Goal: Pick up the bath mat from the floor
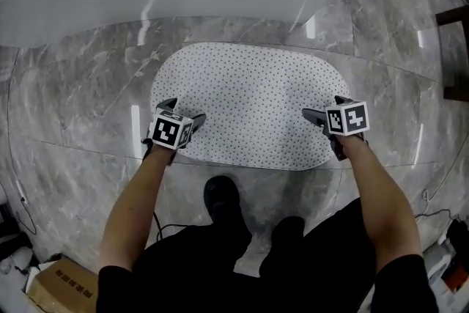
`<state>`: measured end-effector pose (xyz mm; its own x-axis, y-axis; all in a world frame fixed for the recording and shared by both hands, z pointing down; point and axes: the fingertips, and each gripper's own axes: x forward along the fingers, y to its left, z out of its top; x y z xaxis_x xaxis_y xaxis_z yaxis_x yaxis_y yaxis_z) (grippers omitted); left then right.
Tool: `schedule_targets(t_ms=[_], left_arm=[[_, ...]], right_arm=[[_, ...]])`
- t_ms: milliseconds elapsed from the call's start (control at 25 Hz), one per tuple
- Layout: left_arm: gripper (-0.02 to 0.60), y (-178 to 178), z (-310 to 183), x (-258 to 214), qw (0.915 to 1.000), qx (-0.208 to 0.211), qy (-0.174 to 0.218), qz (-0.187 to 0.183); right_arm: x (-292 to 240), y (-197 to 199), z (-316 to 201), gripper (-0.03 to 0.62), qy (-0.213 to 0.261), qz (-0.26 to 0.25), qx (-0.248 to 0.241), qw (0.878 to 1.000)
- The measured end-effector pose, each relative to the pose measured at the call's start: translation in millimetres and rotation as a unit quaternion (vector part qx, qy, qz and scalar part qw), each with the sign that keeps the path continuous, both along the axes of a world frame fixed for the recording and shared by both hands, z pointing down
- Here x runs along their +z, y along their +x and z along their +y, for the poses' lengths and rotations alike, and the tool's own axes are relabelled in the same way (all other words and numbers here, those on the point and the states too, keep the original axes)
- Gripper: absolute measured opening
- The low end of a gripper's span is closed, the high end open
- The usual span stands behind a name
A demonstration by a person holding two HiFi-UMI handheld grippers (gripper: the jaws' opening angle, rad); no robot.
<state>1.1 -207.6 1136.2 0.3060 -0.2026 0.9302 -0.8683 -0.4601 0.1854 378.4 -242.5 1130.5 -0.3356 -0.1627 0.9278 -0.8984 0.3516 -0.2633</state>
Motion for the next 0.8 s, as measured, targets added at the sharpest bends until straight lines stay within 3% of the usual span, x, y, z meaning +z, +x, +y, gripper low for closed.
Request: schedule_targets(t_ms=[280,440,800], left_arm=[[0.442,-29,4,18,0.9990,-0.033,-0.001,-0.032],[0.448,-36,7,25,0.9989,-0.026,-0.007,-0.039],[0.457,-39,6,30,0.9988,-0.012,-0.005,-0.047]], right_arm=[[27,18,18,0.554,-0.010,0.079,-0.063,0.995],[38,17,27,0.554,-0.025,0.086,-0.078,0.993],[44,13,28,0.554,-0.011,0.105,-0.093,0.990]])
